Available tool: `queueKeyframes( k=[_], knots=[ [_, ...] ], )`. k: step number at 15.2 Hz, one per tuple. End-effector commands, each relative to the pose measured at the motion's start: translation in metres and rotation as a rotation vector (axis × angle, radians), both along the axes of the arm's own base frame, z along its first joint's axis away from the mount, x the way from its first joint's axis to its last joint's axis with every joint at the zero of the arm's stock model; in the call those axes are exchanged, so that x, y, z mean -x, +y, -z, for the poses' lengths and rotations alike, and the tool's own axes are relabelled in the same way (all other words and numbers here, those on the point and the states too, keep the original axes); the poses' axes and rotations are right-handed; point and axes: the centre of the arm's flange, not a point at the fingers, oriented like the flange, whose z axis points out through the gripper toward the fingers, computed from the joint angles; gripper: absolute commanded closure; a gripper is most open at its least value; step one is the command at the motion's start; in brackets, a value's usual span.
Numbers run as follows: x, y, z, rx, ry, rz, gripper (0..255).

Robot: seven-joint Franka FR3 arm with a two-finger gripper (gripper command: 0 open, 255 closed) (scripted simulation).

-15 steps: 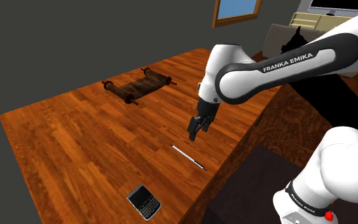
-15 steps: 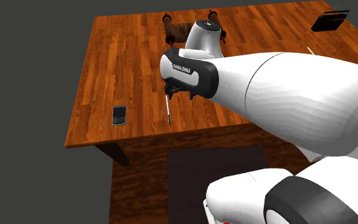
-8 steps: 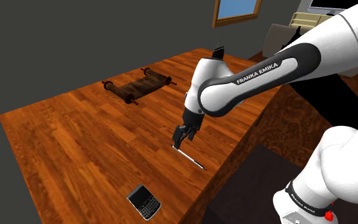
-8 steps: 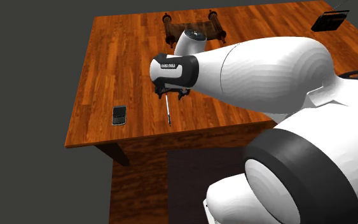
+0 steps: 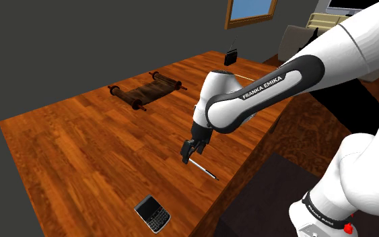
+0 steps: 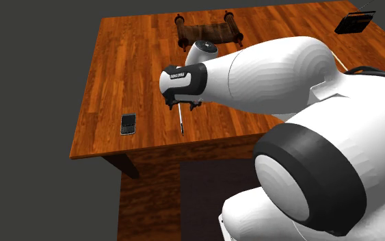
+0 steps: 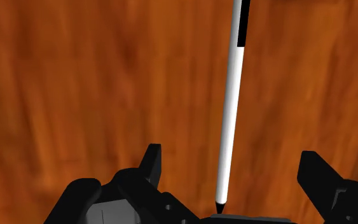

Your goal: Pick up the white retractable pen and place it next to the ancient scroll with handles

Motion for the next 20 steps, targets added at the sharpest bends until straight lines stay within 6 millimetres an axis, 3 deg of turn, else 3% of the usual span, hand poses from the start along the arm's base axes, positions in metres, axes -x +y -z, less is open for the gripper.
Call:
queueKeyframes(
  k=[1, 4, 5, 14, 20],
  knots=[
    [0.000, 0.000, 0.000, 0.000, 0.000, 0.000, 0],
    [0.000, 0.000, 0.000, 0.000, 0.000, 0.000, 0],
    [0.000, 0.000, 0.000, 0.000, 0.000, 0.000, 255],
    [0.000, 0.000, 0.000, 0.000, 0.000, 0.000, 255],
    [0.000, 0.000, -0.031, 0.000, 0.000, 0.000, 255]
  ],
)
